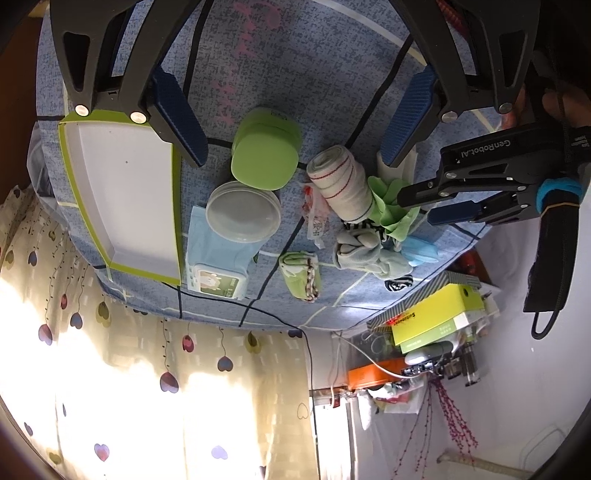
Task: Organize soft objects
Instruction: 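Move left gripper to green cloth while right gripper approaches rolled white sock, then close left gripper on green cloth while right gripper grasps rolled white sock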
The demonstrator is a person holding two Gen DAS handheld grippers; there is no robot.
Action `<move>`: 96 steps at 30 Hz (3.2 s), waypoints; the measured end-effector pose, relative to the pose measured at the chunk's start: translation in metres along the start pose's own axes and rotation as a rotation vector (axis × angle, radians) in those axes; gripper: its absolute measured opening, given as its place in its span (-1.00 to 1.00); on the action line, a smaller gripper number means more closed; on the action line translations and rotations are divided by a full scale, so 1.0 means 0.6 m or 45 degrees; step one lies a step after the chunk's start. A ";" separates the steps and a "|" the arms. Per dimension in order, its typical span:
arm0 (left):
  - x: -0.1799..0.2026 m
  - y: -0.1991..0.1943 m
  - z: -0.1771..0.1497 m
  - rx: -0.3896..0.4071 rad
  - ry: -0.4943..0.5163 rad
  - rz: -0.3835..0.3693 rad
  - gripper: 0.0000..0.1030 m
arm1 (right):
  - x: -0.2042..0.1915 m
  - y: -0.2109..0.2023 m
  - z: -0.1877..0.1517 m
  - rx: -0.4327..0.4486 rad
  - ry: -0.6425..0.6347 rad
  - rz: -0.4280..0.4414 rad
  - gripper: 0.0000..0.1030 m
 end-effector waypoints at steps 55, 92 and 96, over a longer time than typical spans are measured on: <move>-0.088 0.047 0.026 -0.008 -0.199 -0.198 0.06 | -0.073 0.104 0.057 -0.093 -0.204 0.122 0.65; -0.158 0.031 0.025 0.058 -0.239 -0.196 -0.89 | -0.108 0.194 0.057 -0.310 -0.438 0.033 0.19; -0.162 0.034 0.026 0.053 -0.240 -0.213 -0.89 | -0.112 0.216 0.058 -0.344 -0.493 -0.036 0.19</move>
Point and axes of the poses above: each gripper's, at about its wrist camera, not at the fingertips, and y roughly the way its jaws point, x to its right, z to its top, the point moved 2 cm from there along y, roughly the way its jaws point, and after that the axes turned 1 degree about -y, right-handed, at the moved point
